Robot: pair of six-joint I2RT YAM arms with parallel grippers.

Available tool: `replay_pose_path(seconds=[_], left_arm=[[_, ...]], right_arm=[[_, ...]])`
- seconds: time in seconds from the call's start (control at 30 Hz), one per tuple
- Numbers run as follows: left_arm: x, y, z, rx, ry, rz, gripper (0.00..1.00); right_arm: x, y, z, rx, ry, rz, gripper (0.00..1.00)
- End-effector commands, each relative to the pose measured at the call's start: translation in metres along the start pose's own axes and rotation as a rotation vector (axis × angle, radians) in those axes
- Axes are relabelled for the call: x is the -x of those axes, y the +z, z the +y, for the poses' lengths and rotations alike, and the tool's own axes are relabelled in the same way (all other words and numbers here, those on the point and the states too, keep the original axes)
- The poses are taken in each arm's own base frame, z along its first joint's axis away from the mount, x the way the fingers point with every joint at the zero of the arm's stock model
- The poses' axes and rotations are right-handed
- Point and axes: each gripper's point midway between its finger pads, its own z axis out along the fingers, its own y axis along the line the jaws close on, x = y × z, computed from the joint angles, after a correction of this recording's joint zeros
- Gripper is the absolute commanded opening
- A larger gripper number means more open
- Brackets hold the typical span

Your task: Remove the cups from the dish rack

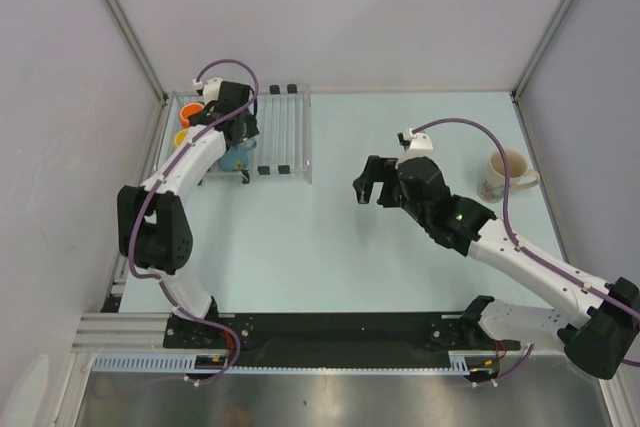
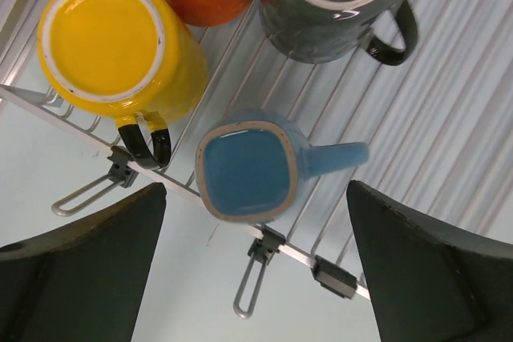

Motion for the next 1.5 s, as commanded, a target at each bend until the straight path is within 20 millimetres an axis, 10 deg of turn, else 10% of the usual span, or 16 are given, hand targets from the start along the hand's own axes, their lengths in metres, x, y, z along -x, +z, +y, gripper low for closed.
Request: replay_pose_path(seconds=[0.0, 0.4, 0.83, 1.47], left_arm=[[0.001, 0.016, 0.006, 0.004, -0.037, 0.038, 1.0], [0.026, 0.009, 0.062, 0.074, -0.196, -0.049, 1.0], [0.034, 0.005, 0.059, 0.032, -0.208, -0.072, 1.0], [0.016, 0.07, 0.094, 0.193, -0.282, 0.058, 1.0]], right_arm=[[0.016, -0.004, 0.002, 0.004, 0.0, -0.064, 1.0], [0.0, 0.008, 0.004, 0.023, 0.007, -0.031, 1.0], [-0.005, 0.012, 0.003, 0.036, 0.011, -0.015, 1.0], [-0.008, 0.018, -0.013, 0.001, 0.021, 0.012, 1.0]])
